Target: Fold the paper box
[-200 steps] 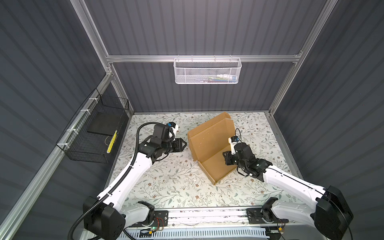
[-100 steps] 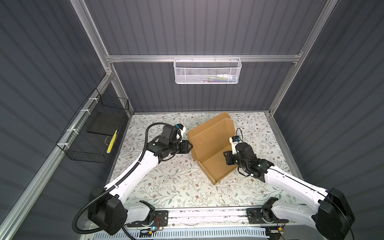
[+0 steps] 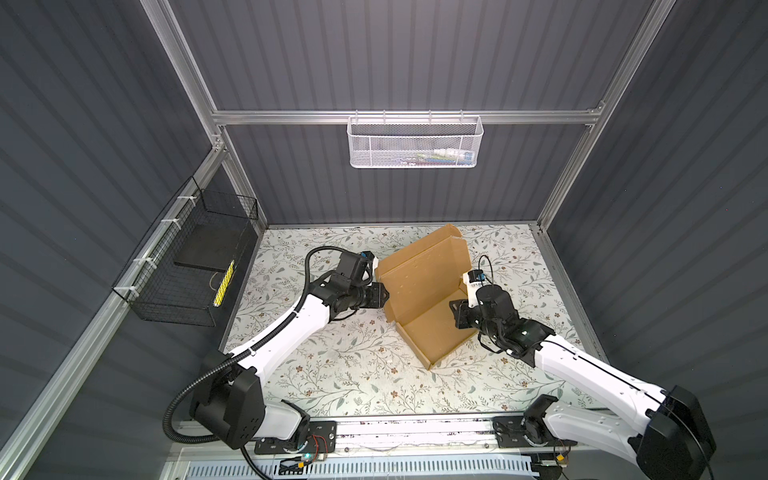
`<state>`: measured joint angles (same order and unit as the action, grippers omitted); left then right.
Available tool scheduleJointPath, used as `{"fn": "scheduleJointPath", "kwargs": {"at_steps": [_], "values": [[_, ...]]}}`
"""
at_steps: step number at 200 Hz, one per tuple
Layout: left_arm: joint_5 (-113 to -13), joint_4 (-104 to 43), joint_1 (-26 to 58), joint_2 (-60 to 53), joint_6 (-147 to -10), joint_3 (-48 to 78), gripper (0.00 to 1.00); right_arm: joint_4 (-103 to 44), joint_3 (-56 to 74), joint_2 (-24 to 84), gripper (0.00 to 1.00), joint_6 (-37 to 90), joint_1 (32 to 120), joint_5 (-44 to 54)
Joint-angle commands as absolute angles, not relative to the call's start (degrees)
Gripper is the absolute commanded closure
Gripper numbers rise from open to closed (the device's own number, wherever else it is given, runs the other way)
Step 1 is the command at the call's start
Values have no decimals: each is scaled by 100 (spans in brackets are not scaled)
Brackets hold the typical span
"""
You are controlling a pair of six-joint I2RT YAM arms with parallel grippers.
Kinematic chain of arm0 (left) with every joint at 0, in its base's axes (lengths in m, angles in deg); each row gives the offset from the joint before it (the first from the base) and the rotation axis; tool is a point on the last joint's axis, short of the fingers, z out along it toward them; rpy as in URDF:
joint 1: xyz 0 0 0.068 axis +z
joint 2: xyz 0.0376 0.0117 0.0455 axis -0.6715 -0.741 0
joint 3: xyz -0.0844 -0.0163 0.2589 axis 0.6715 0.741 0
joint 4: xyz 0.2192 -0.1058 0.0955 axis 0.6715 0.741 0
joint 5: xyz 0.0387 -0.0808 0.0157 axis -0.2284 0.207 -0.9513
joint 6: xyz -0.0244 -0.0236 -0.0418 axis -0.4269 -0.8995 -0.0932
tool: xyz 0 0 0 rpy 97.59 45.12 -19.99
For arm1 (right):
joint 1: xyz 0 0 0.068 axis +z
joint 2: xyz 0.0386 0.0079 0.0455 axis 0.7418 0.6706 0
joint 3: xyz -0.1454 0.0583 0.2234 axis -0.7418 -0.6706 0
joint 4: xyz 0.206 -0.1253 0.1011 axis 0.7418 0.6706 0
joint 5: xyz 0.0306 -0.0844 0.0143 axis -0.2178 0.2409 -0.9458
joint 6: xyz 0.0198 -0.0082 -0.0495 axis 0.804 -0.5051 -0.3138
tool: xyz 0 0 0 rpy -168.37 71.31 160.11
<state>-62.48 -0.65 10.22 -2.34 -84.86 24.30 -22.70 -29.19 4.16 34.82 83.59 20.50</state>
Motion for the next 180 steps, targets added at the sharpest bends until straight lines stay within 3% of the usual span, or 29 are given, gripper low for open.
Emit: {"fn": "scheduleJointPath", "kwargs": {"at_steps": [1, 89, 180], "values": [[-6387, -156, 980, -368, -8362, 2352, 64, -2154, -2974, 321, 77, 3450, 8314, 2065], [-6580, -241, 981, -652, -8049, 2231, 84, -1942, -2857, 277, 74, 3348, 8201, 2065], [-6888, -148, 985, -562, -6976, 2138, 95, -1332, -2083, 592, 54, 2440, 7068, 1310]]}}
